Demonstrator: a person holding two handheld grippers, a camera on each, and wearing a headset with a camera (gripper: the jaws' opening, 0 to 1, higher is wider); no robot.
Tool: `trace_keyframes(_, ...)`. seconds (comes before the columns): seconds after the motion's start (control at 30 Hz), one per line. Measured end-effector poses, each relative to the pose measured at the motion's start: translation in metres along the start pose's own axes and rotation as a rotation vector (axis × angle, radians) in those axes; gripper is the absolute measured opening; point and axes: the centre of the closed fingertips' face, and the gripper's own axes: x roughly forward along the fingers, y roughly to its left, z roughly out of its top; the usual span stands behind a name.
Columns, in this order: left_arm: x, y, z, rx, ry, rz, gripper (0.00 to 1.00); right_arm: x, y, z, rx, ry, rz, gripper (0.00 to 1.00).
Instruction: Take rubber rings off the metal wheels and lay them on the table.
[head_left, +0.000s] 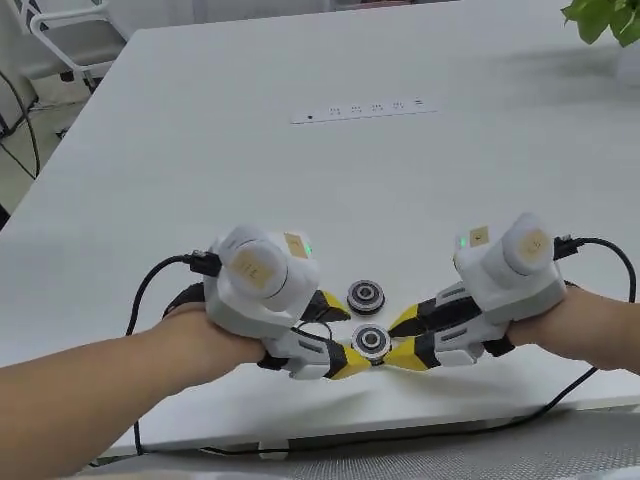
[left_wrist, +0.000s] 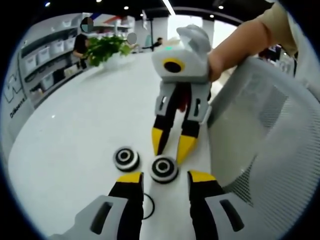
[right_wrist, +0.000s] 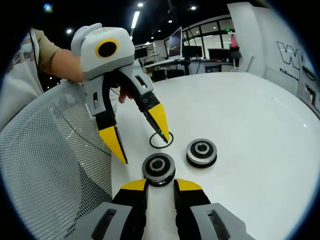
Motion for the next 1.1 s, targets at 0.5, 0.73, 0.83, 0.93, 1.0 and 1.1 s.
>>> trace_keyframes(0.5, 0.008, 0.005, -0.001, -0.031, -0.009, 0.001, 0.28, 0.001, 0.001, 0.0, 0.003, -0.004, 0.003, 0.16)
trace_keyframes(0.73, 0.012, 0.003, 0.001, -0.006, -0.006, -0.008, 0.24, 0.001, 0.0, 0.001, 0.007, -0.007, 0.004, 0.16)
trace_keyframes(0.83, 0.013, 0.002, 0.0, -0.002, -0.003, -0.01, 0.23, 0.001, 0.0, 0.001, 0.006, -0.007, 0.003, 0.16)
trace_keyframes(0.93, 0.013, 0.002, 0.0, 0.004, -0.004, -0.007, 0.21, 0.001, 0.0, 0.001, 0.006, -0.007, 0.003, 0.16)
trace_keyframes(1.0, 0.013, 0.003, 0.0, -0.002, -0.007, 0.0, 0.19, 0.001, 0.0, 0.001, 0.006, -0.008, 0.004, 0.16)
trace_keyframes(1.1, 0.013, 0.004, 0.0, 0.011, -0.009, 0.008, 0.16, 0.001, 0.0, 0.001, 0.005, -0.009, 0.004, 0.16)
